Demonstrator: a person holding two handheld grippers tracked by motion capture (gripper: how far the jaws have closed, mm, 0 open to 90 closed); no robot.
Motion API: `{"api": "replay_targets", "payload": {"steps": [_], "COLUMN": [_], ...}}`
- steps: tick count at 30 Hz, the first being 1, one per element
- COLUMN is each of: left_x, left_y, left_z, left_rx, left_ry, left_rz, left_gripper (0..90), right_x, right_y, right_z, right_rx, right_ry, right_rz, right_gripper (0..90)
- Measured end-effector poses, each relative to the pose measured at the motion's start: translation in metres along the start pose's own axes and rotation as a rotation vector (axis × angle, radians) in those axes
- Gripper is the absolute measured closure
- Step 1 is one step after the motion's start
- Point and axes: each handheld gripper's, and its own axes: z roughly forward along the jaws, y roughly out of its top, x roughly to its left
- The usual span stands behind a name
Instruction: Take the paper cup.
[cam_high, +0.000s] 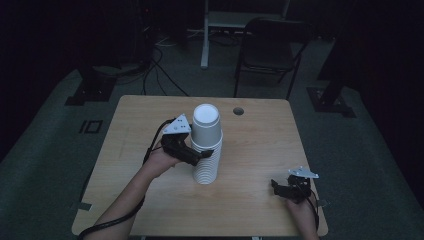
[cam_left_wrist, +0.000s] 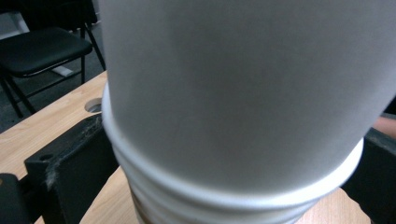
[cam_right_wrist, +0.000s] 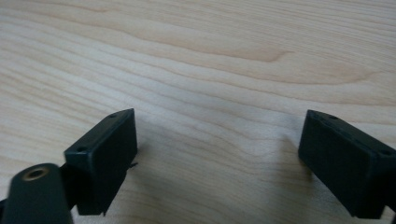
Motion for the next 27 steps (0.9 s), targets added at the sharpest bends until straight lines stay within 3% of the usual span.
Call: {"api": "replay_targets", "payload": {"steps": [8, 14, 22, 27], "left_x": [0.0, 0.001, 0.001, 0.001], "left_y": [0.0, 0.0, -0.001, 0.0], "left_z": [0.0, -0.001, -0.001, -0.001], "left_rx": [-0.004, -0.003, -0.007, -0.005], "left_ry": [-0.002, -0.009, -0.011, -0.012], "left_rz": [0.009, 0.011, 0.012, 0.012], "left_gripper": [4.9, 5.3, 5.5, 5.6], "right_x": [0.002, 0.009, 0.028, 0.045], "right_y": [0.007, 0.016, 0.047, 0.076], "right_z": [0.001, -0.002, -0.033, -0.056], "right_rx": [0.044, 0.049, -0.084, -0.169], "right_ry": [0.008, 0.048, 0.164, 0.226], "right_rz": [-0.014, -0.026, -0.052, -0.102], "right_gripper": [12.3, 12.6, 12.7, 12.8]}}
